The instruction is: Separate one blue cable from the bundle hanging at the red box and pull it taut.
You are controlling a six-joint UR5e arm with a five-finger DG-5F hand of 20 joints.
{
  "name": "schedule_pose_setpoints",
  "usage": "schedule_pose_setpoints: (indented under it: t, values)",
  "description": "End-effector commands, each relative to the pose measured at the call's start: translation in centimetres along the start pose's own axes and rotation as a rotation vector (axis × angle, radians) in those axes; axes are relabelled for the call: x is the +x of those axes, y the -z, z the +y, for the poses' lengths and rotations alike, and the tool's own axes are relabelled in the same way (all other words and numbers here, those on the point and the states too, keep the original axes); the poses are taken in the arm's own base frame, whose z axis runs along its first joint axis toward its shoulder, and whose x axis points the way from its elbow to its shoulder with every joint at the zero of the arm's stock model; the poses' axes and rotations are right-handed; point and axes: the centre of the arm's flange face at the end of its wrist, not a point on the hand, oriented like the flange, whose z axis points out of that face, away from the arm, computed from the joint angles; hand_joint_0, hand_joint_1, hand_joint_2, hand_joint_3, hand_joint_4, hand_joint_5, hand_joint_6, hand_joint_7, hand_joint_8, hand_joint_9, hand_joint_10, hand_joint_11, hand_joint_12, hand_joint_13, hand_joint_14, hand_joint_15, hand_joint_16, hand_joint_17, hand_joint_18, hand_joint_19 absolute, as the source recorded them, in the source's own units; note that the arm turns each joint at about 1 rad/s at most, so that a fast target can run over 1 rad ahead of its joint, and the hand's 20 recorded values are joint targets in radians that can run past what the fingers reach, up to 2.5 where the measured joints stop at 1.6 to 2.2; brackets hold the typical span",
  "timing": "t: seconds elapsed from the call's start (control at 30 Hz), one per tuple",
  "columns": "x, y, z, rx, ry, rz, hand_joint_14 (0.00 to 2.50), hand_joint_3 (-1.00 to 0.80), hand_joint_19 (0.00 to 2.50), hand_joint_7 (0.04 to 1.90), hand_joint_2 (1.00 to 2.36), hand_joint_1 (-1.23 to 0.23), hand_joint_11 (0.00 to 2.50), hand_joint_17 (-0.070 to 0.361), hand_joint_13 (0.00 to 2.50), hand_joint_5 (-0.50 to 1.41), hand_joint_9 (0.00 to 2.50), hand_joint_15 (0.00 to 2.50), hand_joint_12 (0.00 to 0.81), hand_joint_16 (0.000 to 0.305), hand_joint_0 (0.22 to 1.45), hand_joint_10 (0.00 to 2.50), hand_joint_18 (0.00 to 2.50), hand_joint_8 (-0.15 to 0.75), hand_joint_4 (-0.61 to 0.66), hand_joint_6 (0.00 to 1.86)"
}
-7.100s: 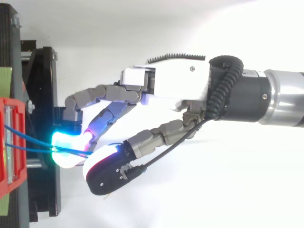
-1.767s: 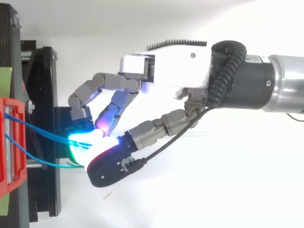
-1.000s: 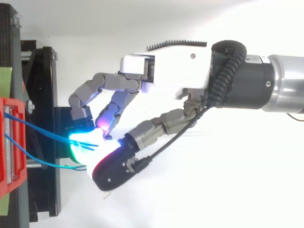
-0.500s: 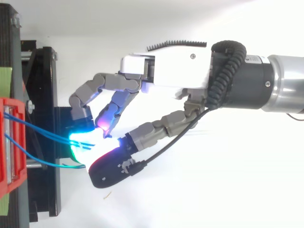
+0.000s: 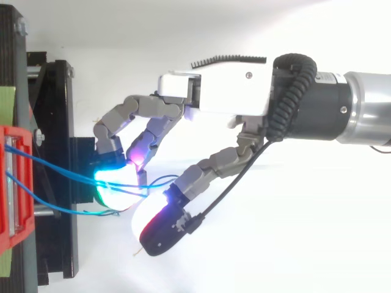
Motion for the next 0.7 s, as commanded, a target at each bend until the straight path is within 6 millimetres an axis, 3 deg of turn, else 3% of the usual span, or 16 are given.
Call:
schedule_pose_setpoints:
  t: [0.0,0.1,0.23,0.33,0.4,0.5,0.67]
  values:
    - [-0.1,0.05,-0.13,0.002,0.003,-0.002,0.01,-0.5,0.43,1.12,1.0,-0.76,0.71,0.085,0.85,-0.14,0.95,0.48,0.334,0.038,0.5,0.02,0.84,0.342,0.12,0.9]
    - [-0.02,0.04,0.02,-0.001,0.003,-0.001,0.02,-0.5,0.46,1.13,1.0,-0.54,0.68,0.075,0.83,-0.14,0.94,0.48,0.31,0.033,0.53,0.02,0.79,0.327,0.12,0.87]
    - [0.02,0.06,-0.16,0.002,0.003,-0.001,0.02,-0.5,0.49,1.15,1.0,-0.46,0.67,0.067,0.82,-0.14,0.94,0.49,0.289,0.03,0.6,0.02,0.74,0.315,0.1,0.86]
    - [0.02,0.06,-0.16,0.002,0.003,-0.001,0.02,-0.4,0.49,1.18,1.01,-0.56,0.68,0.064,0.8,-0.14,0.94,0.49,0.283,0.029,0.61,0.02,0.71,0.32,0.09,0.86]
    - [0.01,0.04,-0.11,0.002,0.003,-0.001,0.02,-0.2,0.45,1.21,1.01,-0.67,0.67,0.076,0.83,-0.13,0.95,0.47,0.31,0.034,0.59,0.02,0.76,0.351,0.11,0.87]
    - [0.0,0.07,-0.05,0.0,0.004,-0.001,0.01,-0.08,0.43,1.27,1.02,-0.77,0.68,0.077,0.82,-0.14,0.94,0.48,0.311,0.034,0.6,0.02,0.76,0.356,0.08,0.88]
    - [0.02,0.06,-0.16,0.002,0.005,-0.001,0.01,-0.09,0.43,1.27,1.02,-0.87,0.7,0.075,0.78,-0.16,0.89,0.49,0.307,0.033,0.64,0.02,0.74,0.336,-0.01,0.91]
